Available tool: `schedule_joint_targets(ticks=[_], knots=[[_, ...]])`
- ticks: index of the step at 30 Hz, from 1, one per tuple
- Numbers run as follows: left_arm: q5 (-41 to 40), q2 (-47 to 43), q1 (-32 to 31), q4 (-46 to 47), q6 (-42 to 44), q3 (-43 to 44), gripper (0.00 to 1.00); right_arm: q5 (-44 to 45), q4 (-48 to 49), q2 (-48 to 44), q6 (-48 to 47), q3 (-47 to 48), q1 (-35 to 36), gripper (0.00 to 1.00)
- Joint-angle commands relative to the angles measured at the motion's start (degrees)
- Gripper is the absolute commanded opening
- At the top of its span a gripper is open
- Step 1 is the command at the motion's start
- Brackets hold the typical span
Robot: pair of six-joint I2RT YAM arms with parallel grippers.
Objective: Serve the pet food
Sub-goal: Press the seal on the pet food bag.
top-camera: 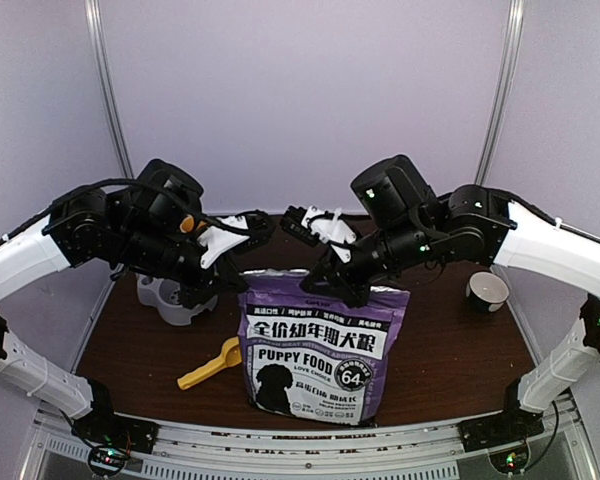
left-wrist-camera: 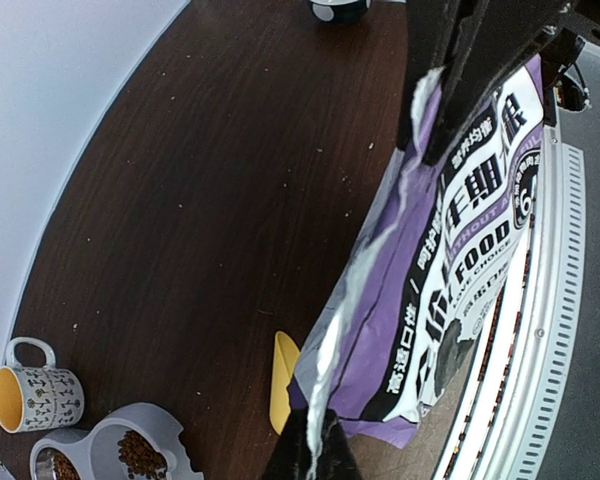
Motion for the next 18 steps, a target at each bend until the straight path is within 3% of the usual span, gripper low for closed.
schedule_joint_targets(ticks=[1, 3, 7, 10, 12, 15, 18], knots=[[2.53, -2.74, -0.23, 10.37, -0.61, 0.87, 0.00, -2.04, 3.02, 0.66, -0.17, 1.15, 0.26, 0.00], [2.97, -3.09, -0.22, 11.18, -0.73, 0.55, 0.00, -3.05, 3.88, 0.86, 0.03, 1.17, 0.28, 0.00], [4.19, -3.72, -0.26, 12.90, -1.22, -0.40, 0.00, -5.06, 5.28, 2.50, 0.92, 1.78, 0.26, 0.14], [4.76, -4.10, -0.22, 14.10, -1.53, -1.07, 0.00, -6.53, 6.59, 4.33, 1.45, 2.37, 0.26, 0.15], [4.87, -4.28, -0.22, 14.84, -1.79, -1.67, 0.00, -7.39, 7.13, 5.63, 1.66, 3.31, 0.26, 0.14], [4.97, -4.37, -0.22, 15.29, -1.82, -1.93, 0.00, -7.37, 7.07, 7.12, 1.53, 4.73, 0.26, 0.00], [5.02, -4.60, -0.22, 15.45, -1.85, -2.06, 0.00, -6.62, 7.81, 7.15, 1.01, 4.22, 0.27, 0.00]])
